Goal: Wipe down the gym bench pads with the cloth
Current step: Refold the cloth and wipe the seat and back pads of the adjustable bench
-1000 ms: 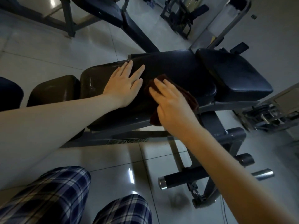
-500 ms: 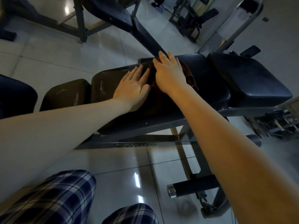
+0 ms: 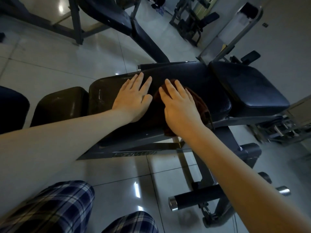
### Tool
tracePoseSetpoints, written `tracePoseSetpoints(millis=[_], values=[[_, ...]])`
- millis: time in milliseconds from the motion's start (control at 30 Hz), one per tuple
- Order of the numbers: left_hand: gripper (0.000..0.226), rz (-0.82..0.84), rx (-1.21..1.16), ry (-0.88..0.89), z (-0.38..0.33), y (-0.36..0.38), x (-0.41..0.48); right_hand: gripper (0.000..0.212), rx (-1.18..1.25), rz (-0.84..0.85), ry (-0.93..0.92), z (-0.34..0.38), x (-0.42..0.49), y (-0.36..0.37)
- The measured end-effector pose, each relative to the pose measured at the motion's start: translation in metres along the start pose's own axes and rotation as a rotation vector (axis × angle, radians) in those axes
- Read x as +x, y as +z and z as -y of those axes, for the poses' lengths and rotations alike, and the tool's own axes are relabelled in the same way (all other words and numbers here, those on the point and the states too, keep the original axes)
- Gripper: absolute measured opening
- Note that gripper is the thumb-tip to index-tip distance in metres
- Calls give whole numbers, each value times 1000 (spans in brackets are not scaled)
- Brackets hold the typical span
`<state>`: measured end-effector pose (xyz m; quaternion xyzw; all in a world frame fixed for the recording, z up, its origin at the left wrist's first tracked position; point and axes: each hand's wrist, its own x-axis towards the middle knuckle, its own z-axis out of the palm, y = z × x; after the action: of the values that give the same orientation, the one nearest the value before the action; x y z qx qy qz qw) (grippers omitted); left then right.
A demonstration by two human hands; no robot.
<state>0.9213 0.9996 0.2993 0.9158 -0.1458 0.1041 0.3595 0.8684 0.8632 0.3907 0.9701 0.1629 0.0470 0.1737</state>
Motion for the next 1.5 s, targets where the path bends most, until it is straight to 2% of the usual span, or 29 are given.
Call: tracePoseSetpoints(millis=[133, 300, 433, 667, 767, 900, 1167, 1333, 1500], values=[[55, -4, 9, 12, 2, 0, -1, 54, 12, -7, 45, -1, 44, 1], [73, 35, 4, -1, -3, -5, -5, 51, 24, -27, 90, 8, 82, -1], [57, 22, 18, 8, -3, -5, -6, 55, 87, 11, 49, 2, 45, -8], [55, -12, 3, -15, -2, 1, -2, 60, 24, 112, -75, -11, -42, -19], [65, -5, 0, -8, 0, 2, -2, 54, 26, 88, -75, -15, -20, -15], [61, -15, 7, 24, 4, 1, -1, 48, 55, 52, -94, -15, 36, -5], [86, 5, 62, -9, 1, -2, 0, 47, 79, 6, -78, -10, 99, 2], [61, 2, 50, -29, -4, -5, -5, 50, 109, 58, -141, -20, 56, -8], [60, -6, 160, -39, -14, -10, -7, 51, 87, 163, -173, -31, 9, -18]])
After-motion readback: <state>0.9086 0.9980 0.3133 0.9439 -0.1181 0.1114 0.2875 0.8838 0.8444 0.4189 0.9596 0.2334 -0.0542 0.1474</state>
